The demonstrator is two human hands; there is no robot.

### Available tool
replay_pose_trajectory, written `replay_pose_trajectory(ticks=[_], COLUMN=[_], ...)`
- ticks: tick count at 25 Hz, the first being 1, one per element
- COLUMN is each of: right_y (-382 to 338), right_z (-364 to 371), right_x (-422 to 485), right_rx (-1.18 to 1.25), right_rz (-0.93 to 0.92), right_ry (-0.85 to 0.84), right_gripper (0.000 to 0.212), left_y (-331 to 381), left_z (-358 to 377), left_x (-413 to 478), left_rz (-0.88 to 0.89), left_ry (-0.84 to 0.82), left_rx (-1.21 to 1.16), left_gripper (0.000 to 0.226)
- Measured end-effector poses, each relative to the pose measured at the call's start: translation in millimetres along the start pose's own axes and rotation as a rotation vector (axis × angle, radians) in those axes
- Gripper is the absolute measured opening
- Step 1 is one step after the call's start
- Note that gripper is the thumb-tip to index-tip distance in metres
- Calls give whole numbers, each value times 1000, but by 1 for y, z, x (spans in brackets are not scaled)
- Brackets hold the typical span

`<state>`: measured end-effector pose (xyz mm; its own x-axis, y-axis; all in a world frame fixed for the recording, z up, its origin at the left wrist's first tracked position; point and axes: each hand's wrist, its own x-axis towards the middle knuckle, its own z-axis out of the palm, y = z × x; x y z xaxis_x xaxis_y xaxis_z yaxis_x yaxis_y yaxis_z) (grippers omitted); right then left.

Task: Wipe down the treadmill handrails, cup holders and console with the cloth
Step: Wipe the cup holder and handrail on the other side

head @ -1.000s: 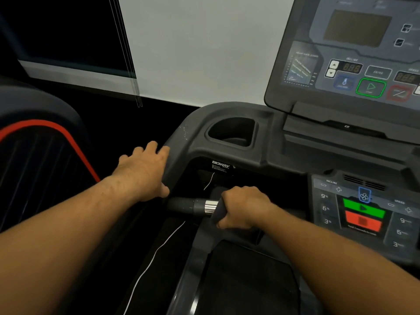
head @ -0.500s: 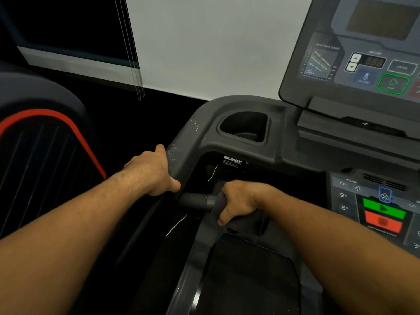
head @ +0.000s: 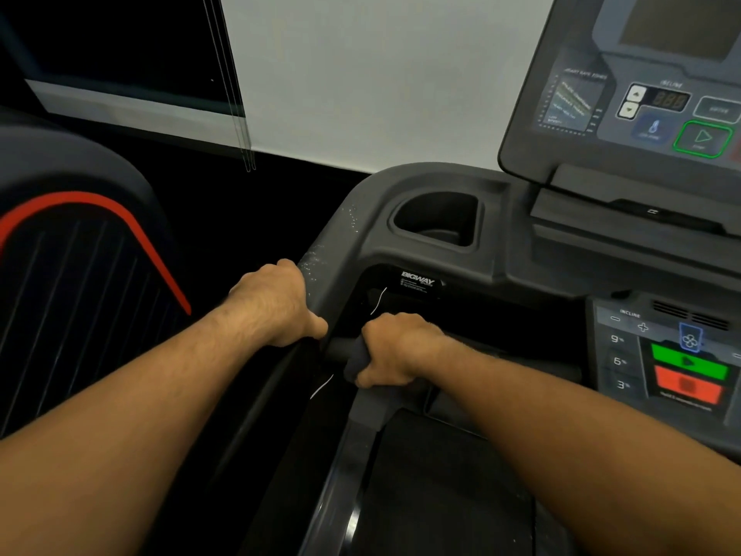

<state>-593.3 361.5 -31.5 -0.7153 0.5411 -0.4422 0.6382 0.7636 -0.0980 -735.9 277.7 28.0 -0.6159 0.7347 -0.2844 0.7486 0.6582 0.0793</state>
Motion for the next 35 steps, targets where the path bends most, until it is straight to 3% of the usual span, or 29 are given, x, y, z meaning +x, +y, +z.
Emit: replay_pose_trajectory(ticks=[2,6,8,10,13,16,20,25,28,30,32,35], right_y=[-5,-19,-15,-2,19,45,46,-14,-11,2,23,57], right_z=[-3,28,34,27,21,28,26,29,31,30,25,8], right_x=[7,3,3,-1,-16,-41,-43,-2,-3,-12,-26,-44], right_rx=[21,-236,-250,-184,-113,-170,-175,-209,-271,-173,-16,11], right_rz=[8,-131,-238,-305,-226,-126,-71,-183,-304,-343,-219,32], right_ry=[-35,348,428,327,207,234,322,328,371,329,294,105], right_gripper=[50,44,48,58,64,73,65,60,60,59,54,73], left_y=[0,2,3,4,1,-1,-6,-8,-5,-8,-9,-10], left_z=[2,-1,-4,-6,-6,-4,-2,0,-1,0,-1,-3], left_x=[3,5,2,0,-1,-1,4,4,3,4,4,4], left_rz=[0,23,40,52,56,78,92,81,73,77,90,99], left_ry=[2,2,11,14,-4,-12,3,33,30,17,8,8], left_rx=[9,41,71,78,38,16,-5,-5,17,2,-19,-19], left_gripper=[82,78,74,73,69,65,72,77,78,77,75,77])
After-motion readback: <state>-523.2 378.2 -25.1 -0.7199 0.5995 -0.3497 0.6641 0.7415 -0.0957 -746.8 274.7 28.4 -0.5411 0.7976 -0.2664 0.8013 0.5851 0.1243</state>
